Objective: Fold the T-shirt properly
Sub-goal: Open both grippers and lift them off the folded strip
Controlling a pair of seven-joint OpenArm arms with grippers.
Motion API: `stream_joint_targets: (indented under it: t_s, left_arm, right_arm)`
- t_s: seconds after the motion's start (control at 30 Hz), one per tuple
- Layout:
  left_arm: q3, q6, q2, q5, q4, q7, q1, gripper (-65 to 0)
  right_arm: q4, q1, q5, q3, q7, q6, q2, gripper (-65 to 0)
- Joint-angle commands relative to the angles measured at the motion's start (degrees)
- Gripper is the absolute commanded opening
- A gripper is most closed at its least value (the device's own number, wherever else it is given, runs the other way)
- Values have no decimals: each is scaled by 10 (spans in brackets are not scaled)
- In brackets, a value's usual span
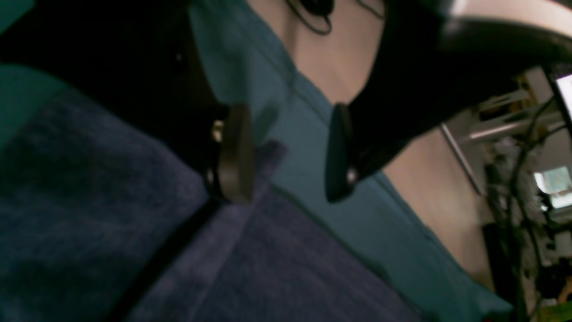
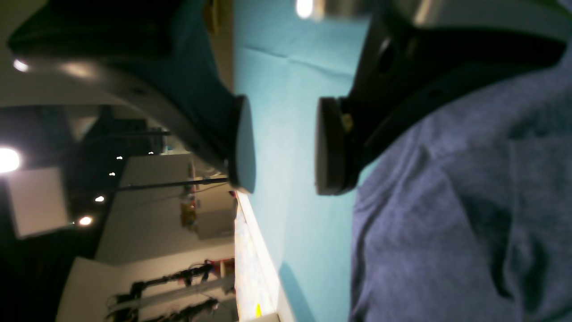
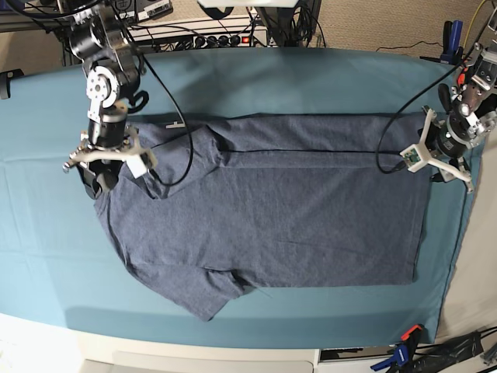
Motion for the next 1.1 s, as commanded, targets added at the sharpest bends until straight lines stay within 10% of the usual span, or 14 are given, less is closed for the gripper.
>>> stream_joint_targets:
  t_s: [0.0, 0.47, 0.8, 1.07]
  left_arm:
    - [-7, 7, -19, -1, 21, 9, -3, -370]
    - [-7, -71, -25, -38, 72, 72, 82, -371]
    - [-7, -63, -23, -10, 72, 63, 130, -371]
    - [-7, -63, -23, -10, 72, 54, 130, -371]
  right_arm:
    - [28, -12, -8, 3, 0, -10, 14, -418]
    - [123, -198, -24, 5, -16, 46, 105, -418]
    - [123, -199, 121, 45, 3, 202, 107, -418]
    - [40, -197, 137, 89, 7, 204, 107, -418]
